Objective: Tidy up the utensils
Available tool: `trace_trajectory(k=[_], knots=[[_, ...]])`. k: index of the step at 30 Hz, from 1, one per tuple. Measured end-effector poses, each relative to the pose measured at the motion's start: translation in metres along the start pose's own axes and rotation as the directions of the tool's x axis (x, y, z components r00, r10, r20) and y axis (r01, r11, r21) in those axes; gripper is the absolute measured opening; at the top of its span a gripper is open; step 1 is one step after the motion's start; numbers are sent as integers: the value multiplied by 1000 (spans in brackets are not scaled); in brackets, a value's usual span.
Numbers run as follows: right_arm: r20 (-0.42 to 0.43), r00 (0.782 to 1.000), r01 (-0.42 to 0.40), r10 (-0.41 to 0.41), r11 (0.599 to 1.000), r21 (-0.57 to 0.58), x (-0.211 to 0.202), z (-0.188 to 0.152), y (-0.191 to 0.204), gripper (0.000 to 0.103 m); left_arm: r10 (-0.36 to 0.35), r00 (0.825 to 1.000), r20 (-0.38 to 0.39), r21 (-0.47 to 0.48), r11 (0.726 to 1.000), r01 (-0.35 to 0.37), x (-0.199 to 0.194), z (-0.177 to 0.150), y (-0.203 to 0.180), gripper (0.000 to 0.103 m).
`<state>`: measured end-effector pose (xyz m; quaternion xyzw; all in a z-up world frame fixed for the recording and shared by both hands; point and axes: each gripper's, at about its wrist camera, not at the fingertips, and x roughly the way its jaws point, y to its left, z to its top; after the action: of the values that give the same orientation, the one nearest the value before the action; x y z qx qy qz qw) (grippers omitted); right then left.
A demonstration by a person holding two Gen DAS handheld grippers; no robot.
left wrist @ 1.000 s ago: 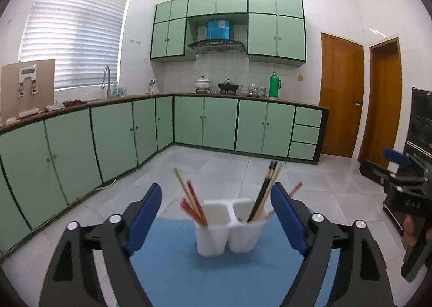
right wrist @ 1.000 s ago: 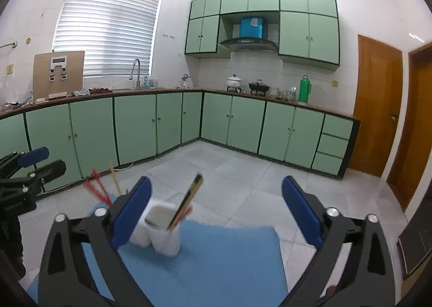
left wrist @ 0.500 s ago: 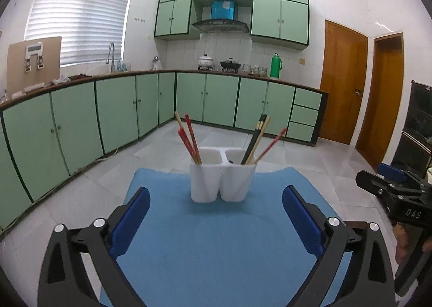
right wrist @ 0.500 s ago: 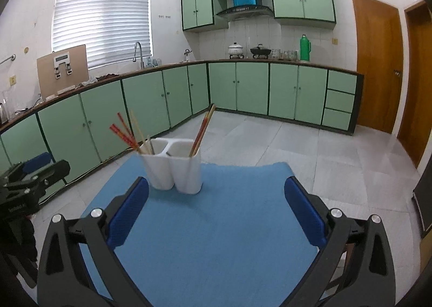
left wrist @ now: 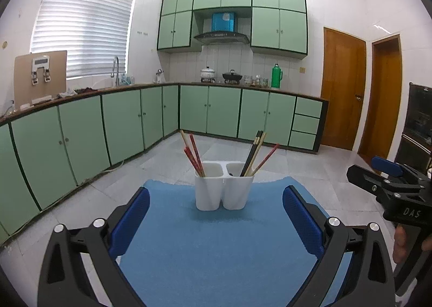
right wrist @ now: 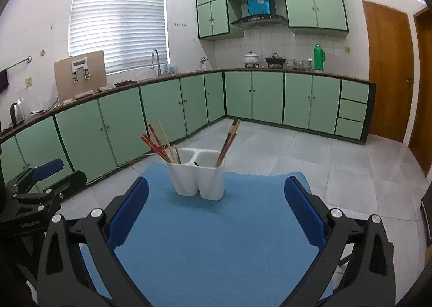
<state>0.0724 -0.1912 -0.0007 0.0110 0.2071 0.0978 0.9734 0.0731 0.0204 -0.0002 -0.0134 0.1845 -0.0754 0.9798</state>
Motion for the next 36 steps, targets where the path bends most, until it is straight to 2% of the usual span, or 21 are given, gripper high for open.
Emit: trace_trajectory(k=[15, 36], knots=[[77, 997, -29, 32, 999, -34, -39, 17, 15, 98, 7, 997, 78, 21, 1000, -9, -35, 13, -13, 97], [83, 996, -37, 42, 997, -66, -43, 20, 22, 98, 24, 995, 97, 34, 999, -28, -47, 14, -12, 97]])
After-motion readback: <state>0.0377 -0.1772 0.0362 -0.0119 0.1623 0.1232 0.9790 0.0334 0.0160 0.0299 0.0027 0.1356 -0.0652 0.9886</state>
